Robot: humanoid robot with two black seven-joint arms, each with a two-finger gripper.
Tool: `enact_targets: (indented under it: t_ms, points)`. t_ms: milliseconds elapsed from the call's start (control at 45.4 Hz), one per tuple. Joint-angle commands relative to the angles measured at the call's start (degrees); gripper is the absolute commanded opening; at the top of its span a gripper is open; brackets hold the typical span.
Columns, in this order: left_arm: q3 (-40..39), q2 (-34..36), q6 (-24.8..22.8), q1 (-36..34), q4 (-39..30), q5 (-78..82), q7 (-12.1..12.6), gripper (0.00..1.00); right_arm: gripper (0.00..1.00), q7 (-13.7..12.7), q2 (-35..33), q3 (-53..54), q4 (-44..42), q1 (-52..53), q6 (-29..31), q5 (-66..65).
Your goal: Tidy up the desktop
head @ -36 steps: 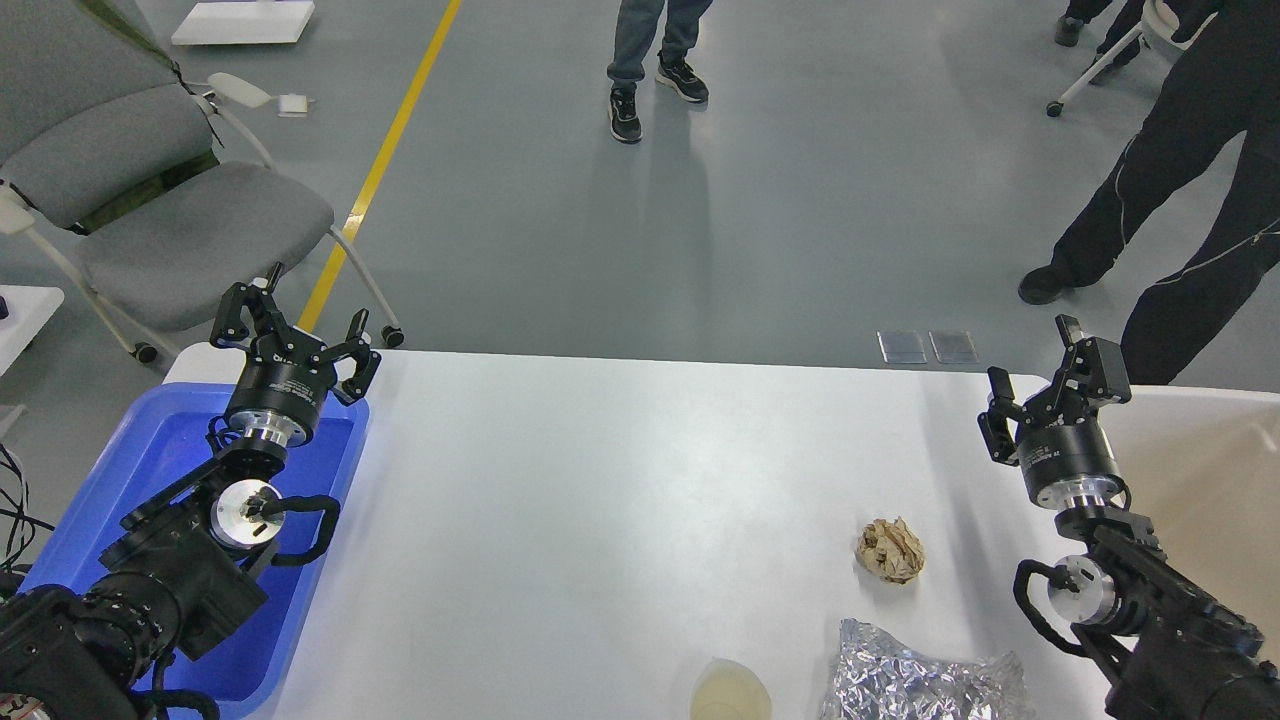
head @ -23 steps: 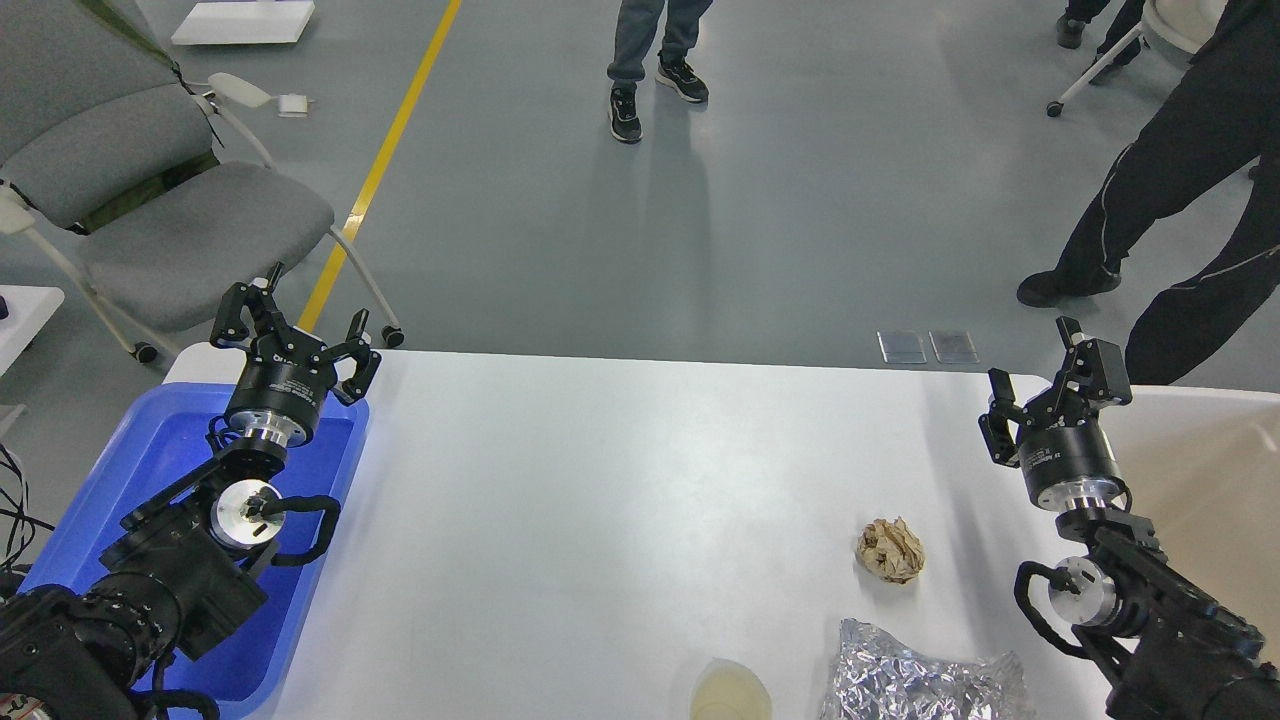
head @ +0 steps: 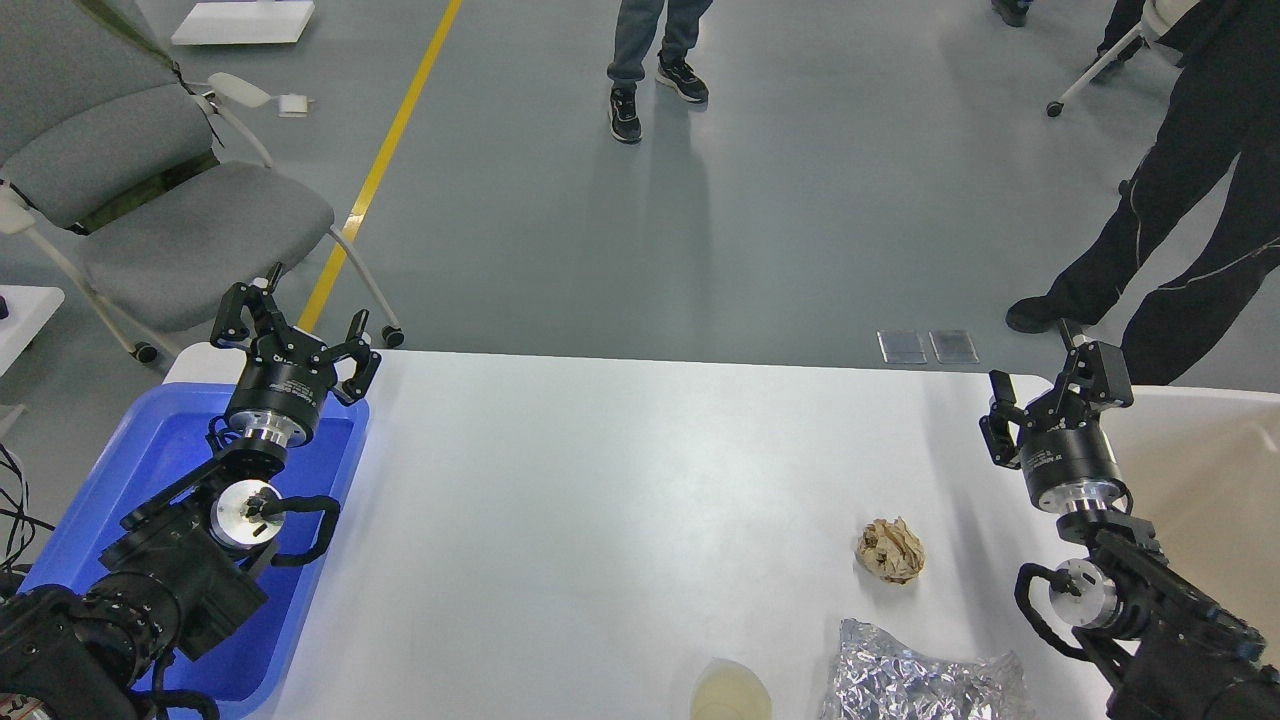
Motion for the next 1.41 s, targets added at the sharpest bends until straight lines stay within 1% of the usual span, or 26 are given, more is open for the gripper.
enact_targets:
  t_ms: [0,110,132,176,265,331,463,529,617,661,727,860,992,1080,1146,1212,1279,1389]
  points:
    - [0.02,0.0,0.0,0.0,0.01,0.0,0.0,1.0,1.0,-0.97,-0.85,-0.56,3.51,0.11,0.53,4.44]
    - [-0.07,0.0,-0.01,0.0,0.01,0.0,0.0,1.0,1.0,-3.08,-4.8,-2.15,11.68,-0.59,-0.26,7.26]
    - [0.02,0.0,-0.01,0.0,0.01,0.0,0.0,1.0,1.0,-4.13,-7.33,-3.89,15.35,-0.86,-0.87,7.35]
    - [-0.07,0.0,-0.01,0.0,-0.07,0.0,0.0,1.0,1.0,-4.67,-10.76,-7.84,19.93,-0.86,-2.18,7.26]
    - [0.02,0.0,-0.09,0.0,-0.07,0.09,0.0,1.0,1.0,-4.93,-15.08,-13.13,23.91,-0.6,-3.07,6.47]
    - [0.02,0.0,-0.09,0.0,0.01,0.0,0.09,1.0,1.0,-5.8,-18.69,-16.47,26.19,-0.16,-2.9,6.12]
    - [0.02,0.0,-0.01,0.0,0.01,0.0,0.0,1.0,1.0,-11.42,-28.35,-20.26,33.04,0.81,-2.54,3.31]
    - [0.02,0.0,-0.01,0.0,-0.07,0.0,0.09,1.0,1.0,-15.29,-32.31,-20.61,35.6,0.98,-2.37,1.55]
    - [0.02,0.0,-0.01,0.0,0.01,0.0,0.0,1.0,1.0,-20.48,-35.57,-20.61,37.18,1.16,-2.19,0.41]
    - [0.02,0.0,-0.01,0.0,0.01,0.0,0.0,1.0,1.0,-22.15,-36.45,-20.52,38.15,1.25,-2.19,-0.21]
    - [0.02,0.0,-0.01,0.0,0.01,0.0,0.0,1.0,1.0,-23.65,-38.38,-20.26,40.08,2.12,-1.76,-1.88]
    - [0.02,0.0,-0.01,0.0,-0.07,0.0,0.09,1.0,1.0,-25.14,-41.89,-20.61,45.17,4.23,1.23,-5.57]
    - [0.02,0.0,-0.01,0.0,0.01,0.0,0.0,1.0,1.0,-29.97,-44.18,-20.61,49.92,5.99,5.62,-6.98]
    - [0.02,0.0,-0.01,0.0,-0.07,0.0,0.0,1.0,1.0,-33.14,-45.15,-20.61,51.07,7.84,8.61,-8.65]
    - [0.02,0.0,-0.01,0.0,0.01,0.0,0.09,1.0,1.0,-35.33,-46.38,-20.61,51.77,9.07,12.56,-10.58]
    - [0.02,0.0,-0.01,0.0,-0.07,0.0,0.09,1.0,1.0,-36.92,-47.08,-20.43,51.95,9.77,16.25,-14.0]
    - [0.02,0.0,-0.01,0.0,-0.07,0.0,0.09,1.0,1.0,-37.8,-47.26,-20.34,52.83,10.3,19.24,-16.55]
    - [-0.07,0.0,-0.01,0.0,-0.07,0.0,0.09,1.0,1.0,-37.98,-47.53,-20.43,55.02,10.92,26.27,-19.89]
